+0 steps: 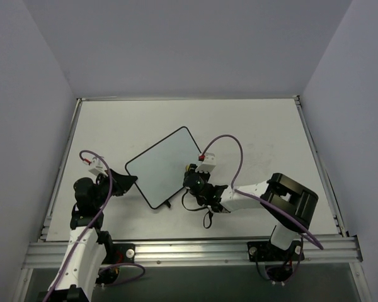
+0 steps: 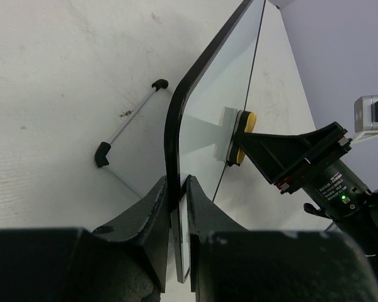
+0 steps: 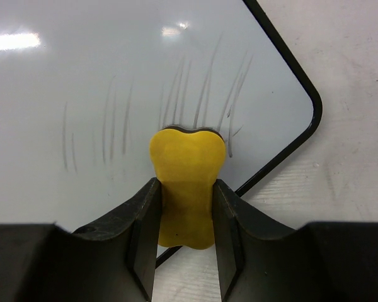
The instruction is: Erase the whiteboard
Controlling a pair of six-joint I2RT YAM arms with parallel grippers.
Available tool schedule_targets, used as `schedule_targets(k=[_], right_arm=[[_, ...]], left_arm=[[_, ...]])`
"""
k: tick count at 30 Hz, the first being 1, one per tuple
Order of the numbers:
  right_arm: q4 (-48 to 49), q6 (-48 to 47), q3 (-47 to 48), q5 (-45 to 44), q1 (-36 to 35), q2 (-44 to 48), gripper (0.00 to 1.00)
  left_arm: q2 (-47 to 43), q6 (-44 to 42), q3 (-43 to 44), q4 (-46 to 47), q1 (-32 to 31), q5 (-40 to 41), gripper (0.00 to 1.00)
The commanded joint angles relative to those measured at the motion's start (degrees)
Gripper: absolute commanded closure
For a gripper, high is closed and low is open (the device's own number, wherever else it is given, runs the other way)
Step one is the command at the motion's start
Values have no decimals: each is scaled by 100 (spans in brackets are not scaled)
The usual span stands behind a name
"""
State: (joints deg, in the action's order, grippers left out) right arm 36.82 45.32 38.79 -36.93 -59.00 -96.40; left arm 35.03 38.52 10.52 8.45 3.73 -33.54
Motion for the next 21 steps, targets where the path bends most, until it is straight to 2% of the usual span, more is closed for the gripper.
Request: schedule_targets(k=[1,10,14,21], right_arm=[[-412,152,-161,-306,249,25,100],[-210,-154,14,-245,100,43,100],[-315,-436,515,-394,-400,-325,100],[-368,-840,1394,-394,-849,-836,100]], left_arm=[[-66,-99,336,254,-12,-83,98],[-40,-99,336,298,-12,-126,98],[-40,-99,336,298,-12,-127,98],[-40,-99,336,298,-47,-109,98]])
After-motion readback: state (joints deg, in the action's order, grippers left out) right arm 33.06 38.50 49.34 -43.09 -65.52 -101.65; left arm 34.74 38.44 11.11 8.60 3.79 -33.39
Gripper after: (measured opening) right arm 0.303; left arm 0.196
